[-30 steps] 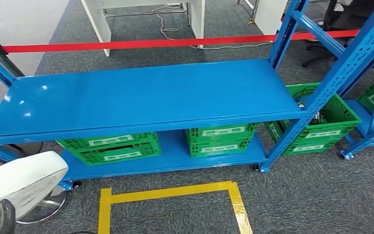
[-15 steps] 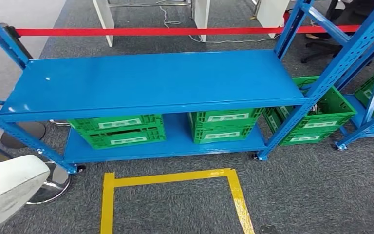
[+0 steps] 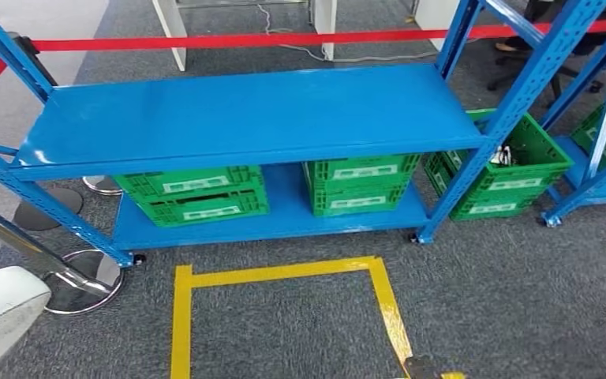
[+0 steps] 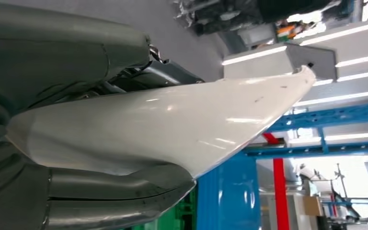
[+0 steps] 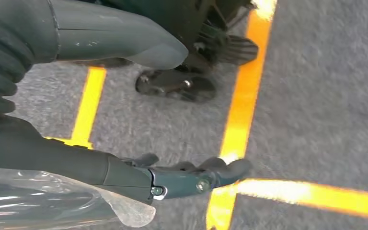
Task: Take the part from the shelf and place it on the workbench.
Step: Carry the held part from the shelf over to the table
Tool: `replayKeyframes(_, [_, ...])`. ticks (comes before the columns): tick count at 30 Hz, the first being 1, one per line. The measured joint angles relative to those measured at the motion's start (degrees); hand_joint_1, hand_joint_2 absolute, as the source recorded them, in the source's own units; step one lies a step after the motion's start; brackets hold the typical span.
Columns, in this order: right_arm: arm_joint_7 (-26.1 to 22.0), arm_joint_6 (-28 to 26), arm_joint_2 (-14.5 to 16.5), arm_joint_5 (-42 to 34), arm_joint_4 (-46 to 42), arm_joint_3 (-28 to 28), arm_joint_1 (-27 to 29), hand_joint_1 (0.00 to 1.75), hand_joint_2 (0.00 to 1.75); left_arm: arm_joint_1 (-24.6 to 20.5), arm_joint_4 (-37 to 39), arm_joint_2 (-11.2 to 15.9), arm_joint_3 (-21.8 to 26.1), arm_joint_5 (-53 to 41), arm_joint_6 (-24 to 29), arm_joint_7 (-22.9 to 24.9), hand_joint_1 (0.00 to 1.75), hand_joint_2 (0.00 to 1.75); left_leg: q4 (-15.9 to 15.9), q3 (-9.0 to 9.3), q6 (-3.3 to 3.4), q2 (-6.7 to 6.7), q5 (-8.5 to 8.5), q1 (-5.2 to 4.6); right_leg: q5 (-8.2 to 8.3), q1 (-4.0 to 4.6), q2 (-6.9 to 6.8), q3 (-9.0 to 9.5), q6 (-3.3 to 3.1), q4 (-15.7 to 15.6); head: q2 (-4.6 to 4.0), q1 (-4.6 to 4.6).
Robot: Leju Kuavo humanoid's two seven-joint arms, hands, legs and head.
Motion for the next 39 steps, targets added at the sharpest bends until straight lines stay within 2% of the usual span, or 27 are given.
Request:
replayKeyframes(2, [-0.30, -0.19, -0.19, 0.14, 1.56, 1.19, -0.66, 0.00, 1.75, 0.79, -0.28, 0.00, -0.10, -0.11, 1.08, 0.04, 1.75, 1.75, 7.02, -1.79, -0.77, -0.20, -5.39, 0.48, 0.33, -0.11, -0.32, -1.33, -0.44, 0.90, 0.01, -0.24])
replayKeyframes(3, [-0.41, -0.25, -0.25, 0.19, 2.23, 1.67, -0.88, 0.00, 1.75, 1.04, -0.31, 0.00, -0.16, -0.16, 1.43, 0.05, 1.75, 1.75, 10.60, -2.30, -1.06, -0.20, -7.04, 0.72, 0.48, -0.11, -0.67, -2.14, -0.57, 1.52, 0.01, -0.34])
replayKeyframes(4, [-0.51, -0.32, -0.29, 0.20, 2.82, 2.06, -1.06, 0.00, 1.75, 1.21, -0.35, 0.00, -0.22, -0.20, 1.73, 0.07, 1.75, 1.75, 12.90, -2.25, -1.31, -0.20, -7.42, 0.94, 0.58, -0.13, -1.07, -2.96, -0.60, 2.21, 0.01, -0.37])
replayKeyframes(5, [-0.60, -0.43, -0.33, 0.13, 3.32, 2.40, -1.21, 0.00, 1.75, 1.35, -0.40, 0.00, -0.27, -0.21, 2.00, 0.13, 1.75, 1.75, 13.34, -1.48, -1.51, -0.18, -6.60, 1.15, 0.67, -0.18, -1.53, -3.79, -0.61, 2.91, 0.01, -0.39])
replayKeyframes(7, [-0.83, -0.78, -0.43, -0.28, 4.22, 3.01, -1.50, 0.00, 1.75, 1.59, -0.54, 0.00, -0.30, -0.11, 2.46, 0.50, 1.75, 1.75, 8.40, 2.48, -1.88, 0.38, -3.55, 1.53, 0.85, -0.30, -2.38, -5.38, -0.46, 4.26, 0.01, -0.42])
replayKeyframes(9, [-1.06, -1.14, -0.59, -0.85, 4.99, 3.56, -1.73, 0.00, 1.75, 1.70, -0.68, -0.01, -0.33, 0.02, 2.56, 0.97, 1.75, 1.75, 1.31, 6.84, -1.87, 1.62, -2.93, 1.36, 1.25, -0.20, -3.11, -6.35, 0.02, 5.06, 0.01, -0.45])
replayKeyframes(11, [-1.24, -1.28, -0.77, -1.37, 5.63, 3.94, -1.87, 0.00, 1.75, 1.73, -0.80, -0.04, -0.36, 0.06, 2.17, 1.14, 1.75, 1.75, -1.66, 8.04, -1.18, 1.98, -3.45, 0.93, 2.00, -0.04, -3.86, -6.60, 0.67, 5.08, 0.01, -0.48])
replayKeyframes(13, [-1.35, -1.33, -0.87, -1.92, 6.31, 4.15, -1.97, 0.00, 1.75, 1.78, -0.85, -0.13, -0.34, 0.01, 1.58, 1.19, 1.75, 1.75, -2.02, 7.02, -0.04, 1.35, -2.47, 0.86, 2.60, -0.15, -4.37, -6.79, 1.37, 4.90, 0.01, -0.51])
replayKeyframes(14, [-1.37, -1.37, -0.95, -2.20, 6.62, 4.21, -1.98, 0.00, 1.75, 1.77, -0.86, -0.20, -0.33, -0.05, 1.29, 1.21, 1.75, 1.75, -2.16, 6.29, 0.55, 1.02, -1.79, 0.87, 1.81, -0.24, -3.94, -7.09, 1.68, 5.22, 0.01, -0.48])
replayKeyframes(16, [-1.45, -1.49, -1.10, -2.61, 7.16, 4.26, -1.91, 0.00, 1.75, 1.68, -0.86, -0.36, -0.32, -0.31, 0.79, 1.22, 1.75, 1.75, -2.36, 4.57, 1.47, 0.40, -0.22, 0.93, -2.79, -0.33, -1.99, -8.33, 1.96, 8.40, 0.01, -0.44])
replayKeyframes(18, [-1.51, -1.65, -1.27, -2.84, 7.55, 4.31, -1.84, 0.00, 1.75, 1.56, -0.86, -0.42, -0.32, -0.55, 0.47, 1.22, 1.75, 1.75, -2.30, 2.68, 1.90, -0.41, 1.36, 0.63, -8.15, -0.16, -0.44, -9.58, 1.80, 14.78, 0.01, -0.37])
replayKeyframes(19, [-1.51, -1.71, -1.34, -2.90, 7.72, 4.34, -1.84, 0.00, 1.75, 1.52, -0.86, -0.44, -0.32, -0.61, 0.39, 1.22, 1.75, 1.75, -2.27, 1.71, 2.02, -0.83, 2.16, 0.41, -9.12, -0.02, -0.20, -9.67, 1.61, 17.64, 0.01, -0.34])
replayKeyframes(20, [-1.51, -1.75, -1.39, -2.96, 7.85, 4.40, -1.86, 0.00, 1.75, 1.50, -0.86, -0.45, -0.31, -0.62, 0.36, 1.22, 1.75, 1.75, -2.24, 0.72, 2.09, -1.29, 2.97, 0.18, -8.59, 0.18, -0.09, -9.11, 1.30, 19.20, 0.01, -0.36])
replayKeyframes(21, [-1.51, -1.78, -1.43, -3.00, 7.96, 4.49, -1.89, 0.00, 1.75, 1.50, -0.86, -0.45, -0.31, -0.63, 0.33, 1.22, 1.75, 1.75, -2.22, -0.28, 2.11, -1.82, 3.83, -0.06, -6.86, 0.41, 0.09, -7.67, 0.86, 18.92, 0.01, -0.37])
replayKeyframes(22, [-1.52, -1.79, -1.45, -3.01, 8.02, 4.60, -1.91, 0.00, 1.75, 1.49, -0.86, -0.46, -0.31, -0.63, 0.30, 1.22, 1.75, 1.75, -2.22, -1.22, 2.09, -2.40, 4.67, -0.25, -4.84, 0.68, 0.57, -5.31, 0.28, 16.68, 0.01, -0.38])
replayKeyframes(23, [-1.53, -1.81, -1.55, -3.03, 8.07, 4.71, -1.96, 0.00, 1.75, 1.46, -0.86, -0.46, -0.31, -0.63, 0.27, 1.22, 1.75, 1.75, -2.19, -2.01, 2.03, -2.98, 5.49, -0.39, -3.54, 1.02, 1.70, -2.16, -0.39, 12.83, 0.01, -0.39])
replayKeyframes(24, [-1.59, -1.85, -1.66, -3.05, 8.11, 4.81, -2.02, 0.00, 1.75, 1.40, -0.86, -0.46, -0.31, -0.63, 0.26, 1.22, 1.75, 1.75, -2.13, -2.63, 1.94, -3.63, 6.28, -0.59, -3.30, 1.29, 2.99, 1.57, -1.01, 7.59, 0.01, -0.37])
replayKeyframes(26, [-1.71, -1.96, -1.87, -3.21, 8.23, 5.00, -2.09, 0.00, 1.75, 1.28, -0.86, -0.46, -0.31, -0.66, 0.04, 1.20, 1.75, 1.75, -2.28, -3.25, 1.67, -4.75, 7.92, -0.85, -4.59, 1.67, 4.59, 6.40, -1.55, -0.13, 0.00, -0.43])
replayKeyframes(27, [-1.77, -2.00, -1.91, -3.37, 8.28, 5.09, -2.08, 0.00, 1.75, 1.24, -0.86, -0.46, -0.28, -0.66, -0.21, 1.20, 1.75, 1.75, -2.51, -3.43, 1.45, -5.40, 8.80, -0.95, -4.84, 1.73, 4.30, 7.20, -1.58, -1.90, 0.00, -0.45])
replayKeyframes(29, [-1.80, -2.13, -1.86, -3.78, 8.49, 5.18, -1.91, 0.00, 1.75, 1.23, -0.85, -0.47, -0.16, -0.64, -0.85, 1.21, 1.75, 1.75, -2.74, -3.84, 0.93, -5.48, 9.13, -1.01, -3.96, 1.42, 2.67, 6.31, -1.89, -1.95, -0.01, -0.52])
replayKeyframes(30, [-1.81, -2.21, -1.86, -3.94, 8.57, 5.20, -1.78, 0.00, 1.75, 1.17, -0.84, -0.48, -0.10, -0.63, -1.13, 1.22, 1.75, 1.75, -1.74, -4.19, 0.55, -4.71, 7.55, -1.01, -3.35, 1.24, 1.69, 5.76, -2.19, -1.95, -0.01, -0.64])
replayKeyframes(31, [-1.82, -2.27, -1.86, -4.08, 8.66, 5.22, -1.58, 0.00, 1.75, 1.05, -0.81, -0.48, -0.07, -0.62, -1.37, 1.22, 1.75, 1.75, 0.32, -4.64, 0.15, -3.57, 4.83, -0.89, -2.77, 1.05, 0.71, 5.15, -2.42, -1.95, -0.02, -0.74])
replayKeyframes(33, [-1.84, -2.33, -1.93, -4.37, 8.70, 5.22, -1.14, 0.00, 1.75, 0.68, -0.74, -0.47, -0.05, -0.60, -1.83, 1.22, 1.75, 1.75, 7.37, -5.65, -0.78, -1.70, -1.19, -0.18, -1.87, 1.01, -1.13, 3.89, -2.49, -1.79, -0.02, -0.92])
replayKeyframes(34, [-1.84, -2.34, -1.94, -4.56, 8.71, 5.22, -0.94, 0.00, 1.75, 0.53, -0.69, -0.46, -0.03, -0.58, -2.09, 1.22, 1.75, 1.75, 11.03, -5.92, -1.21, -1.31, -2.44, 0.30, -1.46, 0.93, -2.06, 3.19, -2.32, -1.59, -0.02, -0.91])
replayKeyframes(36, [-1.81, -2.36, -1.98, -4.99, 8.71, 5.25, -0.74, 0.00, 1.75, 0.36, -0.52, -0.44, -0.01, -0.56, -2.47, 1.22, 1.75, 1.75, 14.33, -4.78, -1.93, -0.84, -0.91, 1.16, -0.87, 0.70, -3.88, 1.71, -1.92, -0.97, -0.02, -0.92])
replayKeyframes(37, [-1.77, -2.37, -1.99, -5.19, 8.70, 5.31, -0.73, 0.00, 1.75, 0.32, -0.43, -0.44, 0.00, -0.55, -2.55, 1.22, 1.75, 1.75, 12.86, -2.87, -2.17, -0.47, 0.69, 1.49, -0.70, 0.58, -4.69, 1.04, -1.73, -0.59, -0.02, -0.92])
replayKeyframes(39, [-1.60, -2.41, -2.05, -5.48, 8.67, 5.53, -0.71, 0.00, 1.75, 0.16, -0.31, -0.44, 0.03, -0.54, -2.61, 1.22, 1.75, 1.75, 5.11, 3.15, -2.32, 1.78, 1.69, 1.71, -0.58, 0.51, -6.00, 0.35, -1.26, 0.07, -0.02, -0.98])
